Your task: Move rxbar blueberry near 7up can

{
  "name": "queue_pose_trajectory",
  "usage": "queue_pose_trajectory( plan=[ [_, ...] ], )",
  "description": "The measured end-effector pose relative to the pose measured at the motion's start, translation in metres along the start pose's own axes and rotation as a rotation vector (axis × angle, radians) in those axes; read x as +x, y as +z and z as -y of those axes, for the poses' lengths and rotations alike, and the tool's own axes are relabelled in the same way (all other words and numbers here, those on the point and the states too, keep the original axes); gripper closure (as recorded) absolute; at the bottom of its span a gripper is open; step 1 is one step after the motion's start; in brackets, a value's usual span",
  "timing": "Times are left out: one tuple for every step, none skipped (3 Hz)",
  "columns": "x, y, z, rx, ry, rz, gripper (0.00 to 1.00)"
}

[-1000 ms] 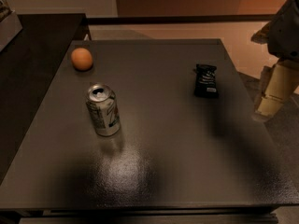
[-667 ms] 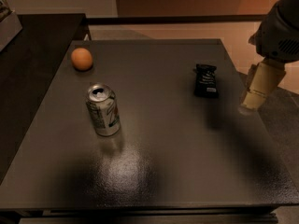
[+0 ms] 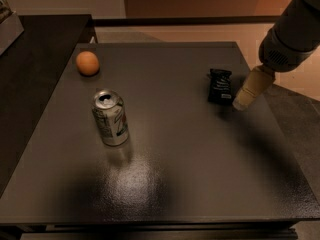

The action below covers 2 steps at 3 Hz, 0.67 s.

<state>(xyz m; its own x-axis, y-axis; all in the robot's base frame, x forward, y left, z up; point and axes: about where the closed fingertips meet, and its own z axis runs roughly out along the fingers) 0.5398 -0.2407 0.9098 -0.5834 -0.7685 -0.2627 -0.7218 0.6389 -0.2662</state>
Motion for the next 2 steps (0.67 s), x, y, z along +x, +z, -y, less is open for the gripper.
queue_pose_trajectory(
  plan=[
    [-0.005,0.025,0.022,0.025,0.137,0.035,0.00],
    [-0.014,0.049,0.034,0.018,0.210,0.072,0.00]
  ],
)
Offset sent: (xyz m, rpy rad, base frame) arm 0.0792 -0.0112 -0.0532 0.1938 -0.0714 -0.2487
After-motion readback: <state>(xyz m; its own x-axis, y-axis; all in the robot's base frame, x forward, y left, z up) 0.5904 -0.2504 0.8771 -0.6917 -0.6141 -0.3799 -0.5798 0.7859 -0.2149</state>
